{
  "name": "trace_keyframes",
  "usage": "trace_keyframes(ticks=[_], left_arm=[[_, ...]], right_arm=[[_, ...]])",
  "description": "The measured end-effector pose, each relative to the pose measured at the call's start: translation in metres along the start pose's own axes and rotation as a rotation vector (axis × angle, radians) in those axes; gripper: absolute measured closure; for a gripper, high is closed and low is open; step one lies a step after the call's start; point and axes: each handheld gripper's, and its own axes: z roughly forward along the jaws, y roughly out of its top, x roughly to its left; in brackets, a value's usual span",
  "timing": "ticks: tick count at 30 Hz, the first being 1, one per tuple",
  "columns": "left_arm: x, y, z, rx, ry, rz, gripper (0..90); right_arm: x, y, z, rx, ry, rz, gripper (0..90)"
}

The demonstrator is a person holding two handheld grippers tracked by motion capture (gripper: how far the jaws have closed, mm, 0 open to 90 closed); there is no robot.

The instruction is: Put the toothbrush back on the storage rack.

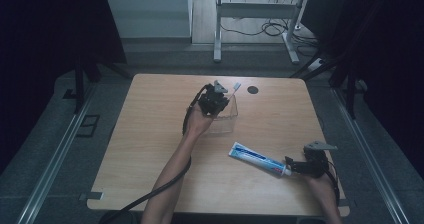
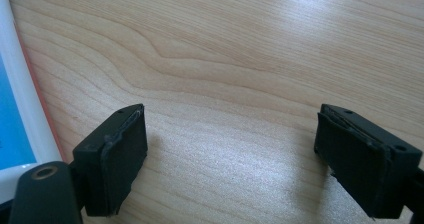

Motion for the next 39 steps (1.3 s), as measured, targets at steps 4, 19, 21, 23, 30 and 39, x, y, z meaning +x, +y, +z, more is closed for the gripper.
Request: trace_keyframes(ticks=[4, 19, 21, 23, 30, 39], left_arm=[[0.000, 0.000, 0.002, 0.026, -0.007, 0.007, 83.7], [-0.002, -0.002, 0.009, 0.092, -0.001, 0.028, 83.2], [-0.003, -0.002, 0.009, 0.098, 0.009, 0.039, 83.0], [-0.004, -0.002, 0.010, 0.097, 0.012, 0.041, 82.7], [-0.003, 0.000, 0.005, 0.077, 0.018, 0.031, 78.9], [-0.003, 0.003, -0.004, 0.050, 0.024, 0.025, 66.2]], right_arm=[[0.000, 0.000, 0.000, -0.001, 0.000, -0.001, 13.4], [0.000, 0.000, 0.000, 0.000, 0.002, -0.001, 13.4], [0.000, 0.000, 0.000, 0.000, 0.002, -0.001, 13.4], [0.000, 0.000, 0.000, -0.001, 0.002, -0.002, 13.4], [0.000, 0.000, 0.000, 0.000, 0.003, -0.003, 13.4], [0.000, 0.000, 0.000, -0.001, 0.001, -0.002, 13.4]])
